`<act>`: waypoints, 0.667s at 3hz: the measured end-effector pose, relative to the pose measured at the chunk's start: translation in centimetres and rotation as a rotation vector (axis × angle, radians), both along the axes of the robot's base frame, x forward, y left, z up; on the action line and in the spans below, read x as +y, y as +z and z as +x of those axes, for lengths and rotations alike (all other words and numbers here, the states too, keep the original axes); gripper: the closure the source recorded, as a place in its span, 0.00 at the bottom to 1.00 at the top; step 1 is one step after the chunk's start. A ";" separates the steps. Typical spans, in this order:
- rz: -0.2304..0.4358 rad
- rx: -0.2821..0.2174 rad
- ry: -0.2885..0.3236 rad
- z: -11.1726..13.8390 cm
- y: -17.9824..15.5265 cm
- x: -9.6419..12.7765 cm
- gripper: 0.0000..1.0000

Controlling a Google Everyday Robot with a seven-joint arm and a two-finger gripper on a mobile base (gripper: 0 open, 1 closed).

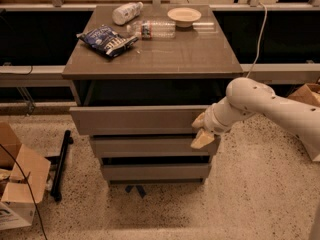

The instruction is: Close top drawer

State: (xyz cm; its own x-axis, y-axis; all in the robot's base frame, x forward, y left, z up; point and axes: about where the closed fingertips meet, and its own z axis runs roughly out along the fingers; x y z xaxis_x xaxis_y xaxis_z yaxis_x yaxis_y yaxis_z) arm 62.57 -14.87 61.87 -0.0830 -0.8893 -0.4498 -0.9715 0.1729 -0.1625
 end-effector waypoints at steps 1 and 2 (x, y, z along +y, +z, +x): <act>0.000 0.003 0.002 0.0 -0.2 0.1 0.00; 0.000 0.003 0.002 0.0 -0.2 0.1 0.00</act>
Offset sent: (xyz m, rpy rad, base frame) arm -0.0004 0.0011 -0.0015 0.0004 0.0026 0.0019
